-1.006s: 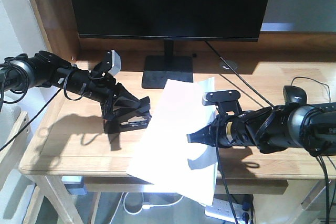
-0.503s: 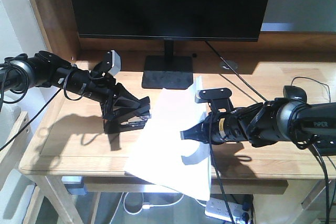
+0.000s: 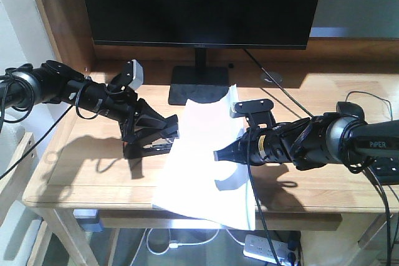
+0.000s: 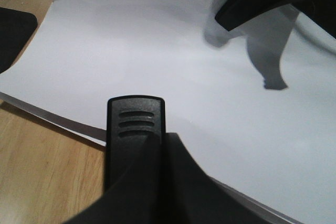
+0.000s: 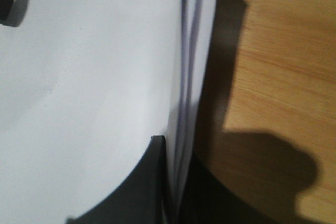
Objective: Grab stapler and paper to desk for stapling
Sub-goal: 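Lower the paper flat onto the desk beside the stapler, then open the right gripper, release the paper and lift away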
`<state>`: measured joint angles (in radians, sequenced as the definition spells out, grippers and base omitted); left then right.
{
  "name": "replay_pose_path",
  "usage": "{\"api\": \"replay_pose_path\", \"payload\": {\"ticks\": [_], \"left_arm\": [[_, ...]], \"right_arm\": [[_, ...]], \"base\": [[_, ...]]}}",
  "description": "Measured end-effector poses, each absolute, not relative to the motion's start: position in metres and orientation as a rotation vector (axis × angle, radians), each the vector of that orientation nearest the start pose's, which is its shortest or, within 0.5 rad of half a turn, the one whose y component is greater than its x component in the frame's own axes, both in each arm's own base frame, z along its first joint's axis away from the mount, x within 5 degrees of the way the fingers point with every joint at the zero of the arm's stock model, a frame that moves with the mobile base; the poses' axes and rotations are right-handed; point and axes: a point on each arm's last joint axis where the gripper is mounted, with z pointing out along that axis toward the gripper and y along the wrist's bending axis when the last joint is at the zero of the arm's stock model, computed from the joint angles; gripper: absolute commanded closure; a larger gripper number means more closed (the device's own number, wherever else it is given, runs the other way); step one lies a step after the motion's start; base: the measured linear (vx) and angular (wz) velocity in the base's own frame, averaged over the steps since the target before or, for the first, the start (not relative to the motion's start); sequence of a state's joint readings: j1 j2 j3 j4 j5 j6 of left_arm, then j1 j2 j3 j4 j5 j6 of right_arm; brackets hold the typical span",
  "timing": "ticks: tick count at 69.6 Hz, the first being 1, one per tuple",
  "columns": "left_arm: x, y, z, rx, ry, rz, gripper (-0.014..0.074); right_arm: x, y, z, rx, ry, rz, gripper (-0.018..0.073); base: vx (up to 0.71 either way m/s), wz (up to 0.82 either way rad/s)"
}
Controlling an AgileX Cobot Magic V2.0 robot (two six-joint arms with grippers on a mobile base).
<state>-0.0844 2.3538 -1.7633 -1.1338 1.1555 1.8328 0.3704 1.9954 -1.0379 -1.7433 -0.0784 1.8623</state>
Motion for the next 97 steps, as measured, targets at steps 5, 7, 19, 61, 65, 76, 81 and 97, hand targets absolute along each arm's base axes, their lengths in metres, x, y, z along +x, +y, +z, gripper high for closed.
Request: {"api": "replay_pose_path", "payload": {"ticks": [5,7,19,61,65,76,81,97], "left_arm": [[0.464,-0.115,0.146,1.435,1.763,-0.876,0.0603],[0.464,-0.115,0.146,1.435,1.763,-0.876,0.0603],[0.464,-0.115,0.146,1.435,1.763,-0.876,0.0603],[0.464,-0.115,0.146,1.435,1.763,-0.876,0.0603],[0.464,-0.115,0.146,1.435,1.763,-0.876,0.0603],[0.464,-0.115,0.146,1.435,1.763,-0.876,0.0603],[0.464,-0.115,0.146,1.435,1.763,-0.876,0.0603],[0.464,-0.115,0.146,1.435,1.763,-0.876,0.0603]], "right_arm": [[0.359,0.146,0.117,-0.338,2.449,0.291,0.0562],[0.360,0.145,0.117,-0.336,2.448,0.286,0.0562],[0.361,0.143,0.117,-0.326,2.442,0.256,0.0562],[0.363,0.145,0.119,-0.355,2.429,0.257,0.0562],[0.365,0.149,0.120,-0.389,2.422,0.284,0.0562],[0.372,0.158,0.118,-0.443,2.413,0.355,0.0562],[0.375,0.160,0.118,-0.452,2.408,0.372,0.0562],[0.389,0.167,0.116,-0.448,2.386,0.378,0.0562]], "base": [[0.00,0.00],[0.00,0.00],[0.00,0.00],[0.00,0.00],[0.00,0.00],[0.00,0.00],[0.00,0.00],[0.00,0.00]]}}
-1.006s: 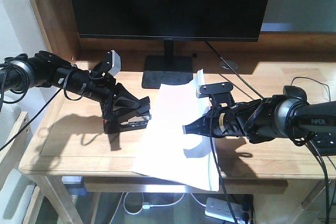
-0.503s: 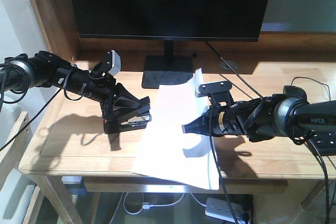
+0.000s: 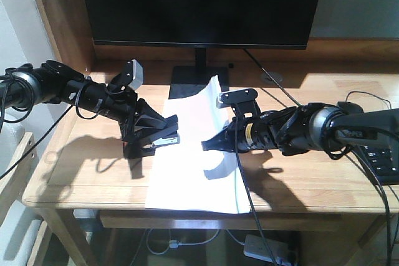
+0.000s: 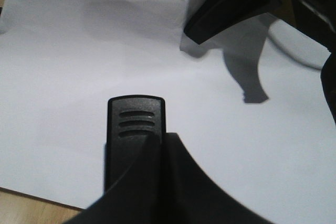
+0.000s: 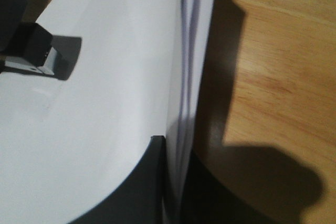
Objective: Grab stapler and paper to desk for stapling
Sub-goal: 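Open the right gripper, release the paper and lift away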
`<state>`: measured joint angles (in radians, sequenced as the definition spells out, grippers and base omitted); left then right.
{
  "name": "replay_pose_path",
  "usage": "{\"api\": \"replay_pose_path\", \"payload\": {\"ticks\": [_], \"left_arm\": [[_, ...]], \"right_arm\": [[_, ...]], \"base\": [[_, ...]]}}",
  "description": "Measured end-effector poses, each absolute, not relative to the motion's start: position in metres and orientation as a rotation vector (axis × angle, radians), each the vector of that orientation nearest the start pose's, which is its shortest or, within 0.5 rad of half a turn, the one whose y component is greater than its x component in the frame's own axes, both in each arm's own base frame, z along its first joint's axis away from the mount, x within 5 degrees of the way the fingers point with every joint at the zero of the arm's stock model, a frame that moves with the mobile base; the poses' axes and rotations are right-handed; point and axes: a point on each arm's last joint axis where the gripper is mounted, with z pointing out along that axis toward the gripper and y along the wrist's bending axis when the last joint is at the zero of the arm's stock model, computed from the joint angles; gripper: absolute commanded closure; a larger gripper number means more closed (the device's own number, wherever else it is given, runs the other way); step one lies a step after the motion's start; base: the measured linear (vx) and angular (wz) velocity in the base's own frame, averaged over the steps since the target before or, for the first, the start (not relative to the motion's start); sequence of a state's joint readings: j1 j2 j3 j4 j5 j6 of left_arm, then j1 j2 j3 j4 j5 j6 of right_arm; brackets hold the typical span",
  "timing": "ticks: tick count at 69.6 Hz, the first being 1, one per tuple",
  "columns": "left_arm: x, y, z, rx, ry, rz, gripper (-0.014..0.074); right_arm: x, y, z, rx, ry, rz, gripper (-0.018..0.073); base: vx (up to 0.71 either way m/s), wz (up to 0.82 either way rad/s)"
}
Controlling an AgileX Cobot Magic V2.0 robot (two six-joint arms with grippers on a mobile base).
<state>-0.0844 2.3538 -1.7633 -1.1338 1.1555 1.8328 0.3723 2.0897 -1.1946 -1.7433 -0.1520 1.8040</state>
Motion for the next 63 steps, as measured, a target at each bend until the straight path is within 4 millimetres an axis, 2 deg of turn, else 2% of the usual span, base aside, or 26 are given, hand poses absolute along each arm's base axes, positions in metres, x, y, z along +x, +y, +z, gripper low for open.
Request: {"api": "replay_pose_path", "payload": {"ticks": [13,22,28,44,50,57,63], "left_arm": [[0.464,-0.115,0.146,1.435,1.763,-0.876,0.0603],[0.464,-0.115,0.146,1.435,1.763,-0.876,0.0603],[0.464,-0.115,0.146,1.435,1.763,-0.876,0.0603],[0.464,-0.115,0.146,1.435,1.763,-0.876,0.0603],[0.464,-0.115,0.146,1.435,1.763,-0.876,0.0603],[0.464,-0.115,0.146,1.435,1.763,-0.876,0.0603],[0.464,-0.115,0.146,1.435,1.763,-0.876,0.0603]], "right_arm": [[0.401,0.171,0.116,-0.444,2.364,0.380,0.0547],[0.406,0.171,0.117,-0.436,2.353,0.366,0.0496],[0.407,0.171,0.116,-0.432,2.352,0.360,0.0423],[0.407,0.171,0.116,-0.429,2.351,0.356,0.0129],[0.407,0.170,0.116,-0.420,2.350,0.345,0.0049],[0.408,0.168,0.117,-0.407,2.345,0.319,-0.0007],[0.409,0.167,0.123,-0.400,2.330,0.308,-0.0020]], "base": [[0.00,0.00],[0.00,0.00],[0.00,0.00],[0.00,0.00],[0.00,0.00],[0.00,0.00],[0.00,0.00]]}}
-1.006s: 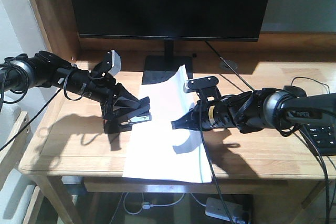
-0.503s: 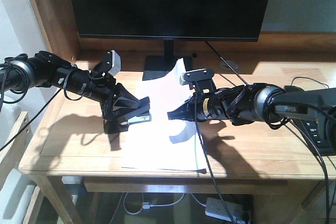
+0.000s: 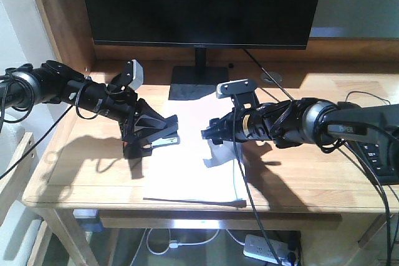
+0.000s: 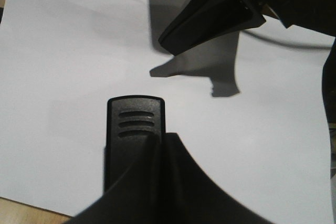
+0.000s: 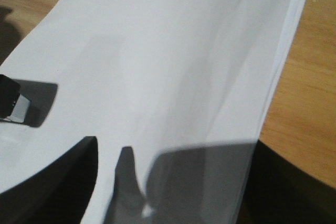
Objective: Grab stapler and paper to desk for stapling
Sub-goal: 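Open the right gripper, release the paper and lift away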
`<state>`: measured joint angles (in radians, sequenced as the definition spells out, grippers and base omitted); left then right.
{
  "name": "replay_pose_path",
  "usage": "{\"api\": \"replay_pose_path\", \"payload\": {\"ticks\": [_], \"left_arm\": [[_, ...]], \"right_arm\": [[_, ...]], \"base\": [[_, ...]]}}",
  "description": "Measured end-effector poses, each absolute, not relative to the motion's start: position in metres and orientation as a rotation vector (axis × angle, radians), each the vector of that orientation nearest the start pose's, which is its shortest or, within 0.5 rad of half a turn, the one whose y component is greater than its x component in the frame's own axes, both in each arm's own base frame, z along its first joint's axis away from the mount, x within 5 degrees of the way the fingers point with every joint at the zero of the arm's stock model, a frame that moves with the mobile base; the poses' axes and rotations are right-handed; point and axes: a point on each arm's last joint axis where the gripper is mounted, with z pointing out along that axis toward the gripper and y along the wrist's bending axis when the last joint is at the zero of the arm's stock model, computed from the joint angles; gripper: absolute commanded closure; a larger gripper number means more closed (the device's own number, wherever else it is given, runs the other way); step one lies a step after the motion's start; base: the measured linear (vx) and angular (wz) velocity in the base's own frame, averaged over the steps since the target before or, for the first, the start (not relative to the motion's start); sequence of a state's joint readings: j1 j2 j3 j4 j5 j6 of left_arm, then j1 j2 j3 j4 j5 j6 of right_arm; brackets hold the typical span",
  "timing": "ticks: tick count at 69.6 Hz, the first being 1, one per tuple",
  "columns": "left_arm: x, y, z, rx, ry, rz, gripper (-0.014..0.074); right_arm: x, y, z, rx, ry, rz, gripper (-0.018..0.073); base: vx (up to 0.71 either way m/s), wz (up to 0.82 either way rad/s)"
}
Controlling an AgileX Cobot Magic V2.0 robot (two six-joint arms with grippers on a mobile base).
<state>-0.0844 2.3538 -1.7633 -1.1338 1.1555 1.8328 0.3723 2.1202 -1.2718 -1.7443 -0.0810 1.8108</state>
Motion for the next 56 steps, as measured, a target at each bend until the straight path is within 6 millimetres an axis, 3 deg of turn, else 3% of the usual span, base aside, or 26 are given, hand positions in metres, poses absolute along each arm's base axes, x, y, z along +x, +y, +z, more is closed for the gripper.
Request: {"api": "replay_pose_path", "payload": {"ticks": [13,29,44,56], "left_arm": [[0.464,-0.115,0.146,1.435,1.763,-0.876,0.0603],[0.464,-0.115,0.146,1.435,1.763,-0.876,0.0603],[0.464,-0.115,0.146,1.435,1.763,-0.876,0.0603],[0.464,-0.115,0.146,1.435,1.763,-0.876,0.0603]], "right_arm": [[0.405,0.156,0.157,-0.336,2.252,0.208,-0.0018],[0.383,0.136,0.203,-0.280,2.148,0.083,-0.0018],[0.350,0.121,0.252,-0.256,2.042,0.072,-0.0018],[0.310,0.102,0.291,-0.208,1.943,0.067,-0.0018]], "base": [[0.00,0.00],[0.00,0.00],[0.00,0.00],[0.00,0.00]]}}
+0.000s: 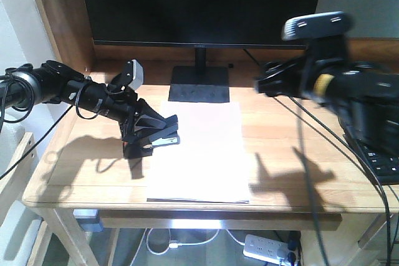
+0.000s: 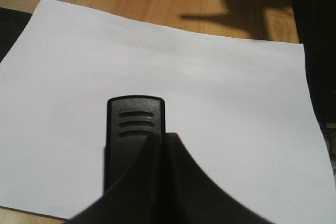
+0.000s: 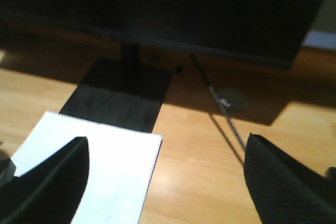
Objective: Grab stapler and paper to desk for stapling
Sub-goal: 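Open the right gripper, release the paper and lift away, then slide the stapler with the left gripper onto the paper's edge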
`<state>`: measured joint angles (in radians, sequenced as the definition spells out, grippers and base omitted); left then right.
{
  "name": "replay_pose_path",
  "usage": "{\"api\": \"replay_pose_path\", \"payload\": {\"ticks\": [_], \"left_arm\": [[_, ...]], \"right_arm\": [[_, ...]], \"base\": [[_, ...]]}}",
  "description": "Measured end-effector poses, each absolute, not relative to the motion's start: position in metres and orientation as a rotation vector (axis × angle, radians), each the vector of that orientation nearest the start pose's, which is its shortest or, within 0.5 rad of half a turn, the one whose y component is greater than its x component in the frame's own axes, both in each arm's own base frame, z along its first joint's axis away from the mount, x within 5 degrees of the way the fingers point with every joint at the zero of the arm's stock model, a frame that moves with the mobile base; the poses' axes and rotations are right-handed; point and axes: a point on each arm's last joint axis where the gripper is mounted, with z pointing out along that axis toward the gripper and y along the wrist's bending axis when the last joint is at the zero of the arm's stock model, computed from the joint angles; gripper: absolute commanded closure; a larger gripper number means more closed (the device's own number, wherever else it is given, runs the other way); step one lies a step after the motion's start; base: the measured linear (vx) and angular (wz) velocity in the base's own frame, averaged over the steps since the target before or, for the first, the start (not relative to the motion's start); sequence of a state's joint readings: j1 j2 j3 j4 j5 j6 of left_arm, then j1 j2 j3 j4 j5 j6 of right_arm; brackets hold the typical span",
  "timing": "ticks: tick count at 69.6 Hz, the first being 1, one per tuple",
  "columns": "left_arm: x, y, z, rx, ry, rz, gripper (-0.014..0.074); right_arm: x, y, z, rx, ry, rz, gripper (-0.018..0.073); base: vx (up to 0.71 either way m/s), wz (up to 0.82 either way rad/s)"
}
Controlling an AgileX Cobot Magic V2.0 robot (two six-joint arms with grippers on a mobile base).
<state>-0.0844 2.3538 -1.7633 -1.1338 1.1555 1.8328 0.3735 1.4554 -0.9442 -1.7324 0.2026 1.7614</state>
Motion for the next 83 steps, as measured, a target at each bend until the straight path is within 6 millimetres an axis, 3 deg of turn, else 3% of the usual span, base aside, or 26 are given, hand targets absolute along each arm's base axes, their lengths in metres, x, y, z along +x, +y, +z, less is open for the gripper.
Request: {"api": "replay_pose_path", "payload": {"ticks": [11,22,36,52,66,83], "left_arm": [[0.464,-0.115,0.146,1.435,1.763,-0.876,0.0603],[0.464,-0.115,0.146,1.435,1.763,-0.876,0.0603],[0.464,-0.115,0.146,1.435,1.763,-0.876,0.0603],[0.464,-0.115,0.146,1.435,1.763,-0.876,0.0603],[0.464,-0.115,0.146,1.435,1.763,-0.876,0.0603],[0.464,-0.115,0.146,1.435,1.763,-0.876,0.0603]], "right_arm": [[0.266,0.083,0.316,-0.177,1.854,0.079,-0.0018],[0.220,0.066,0.325,-0.161,1.784,0.095,-0.0018],[0.164,0.043,0.317,-0.144,1.704,0.111,-0.0018],[0.105,0.021,0.294,-0.111,1.581,0.141,-0.0018],[0.077,0.010,0.269,-0.092,1.504,0.158,-0.0018],[0.071,0.007,0.254,-0.092,1.500,0.160,-0.0018]], "base": [[0.00,0.00],[0.00,0.00],[0.00,0.00],[0.00,0.00],[0.00,0.00],[0.00,0.00]]}}
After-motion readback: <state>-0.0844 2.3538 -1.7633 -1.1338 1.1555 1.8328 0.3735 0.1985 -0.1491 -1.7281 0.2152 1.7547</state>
